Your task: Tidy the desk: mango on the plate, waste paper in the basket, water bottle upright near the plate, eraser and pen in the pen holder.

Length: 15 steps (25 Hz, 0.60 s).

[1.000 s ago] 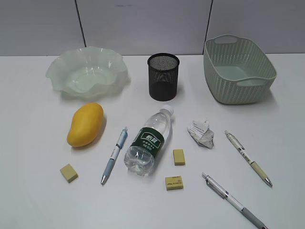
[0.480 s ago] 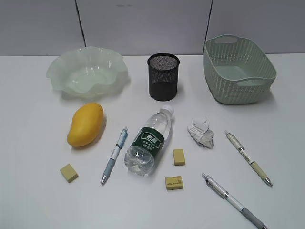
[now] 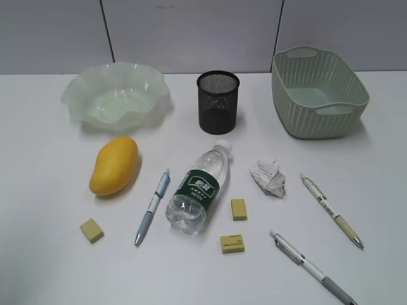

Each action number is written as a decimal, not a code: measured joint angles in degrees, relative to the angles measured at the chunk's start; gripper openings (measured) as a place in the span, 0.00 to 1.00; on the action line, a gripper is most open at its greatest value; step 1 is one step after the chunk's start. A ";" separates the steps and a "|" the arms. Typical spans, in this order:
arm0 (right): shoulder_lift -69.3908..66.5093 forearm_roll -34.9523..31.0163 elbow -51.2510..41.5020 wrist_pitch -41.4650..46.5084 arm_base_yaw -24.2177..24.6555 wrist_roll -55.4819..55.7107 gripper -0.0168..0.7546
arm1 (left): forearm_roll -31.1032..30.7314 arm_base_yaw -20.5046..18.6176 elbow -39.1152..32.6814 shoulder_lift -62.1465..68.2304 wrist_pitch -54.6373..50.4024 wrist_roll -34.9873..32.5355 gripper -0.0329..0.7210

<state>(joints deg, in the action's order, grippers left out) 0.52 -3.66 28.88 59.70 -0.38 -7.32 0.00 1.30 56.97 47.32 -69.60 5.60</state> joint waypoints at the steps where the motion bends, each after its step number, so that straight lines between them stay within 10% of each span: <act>1: 0.00 0.00 0.00 0.00 0.00 0.00 0.60 | 0.00 0.64 1.16 3.80 -0.07 0.49 0.85; 15: 0.00 0.00 0.00 0.00 0.00 0.00 0.60 | -0.43 21.62 12.64 40.73 6.59 12.76 0.85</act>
<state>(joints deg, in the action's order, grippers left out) 0.52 -3.66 28.88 59.70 -0.38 -7.32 -0.43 22.92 69.61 88.04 -63.02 18.36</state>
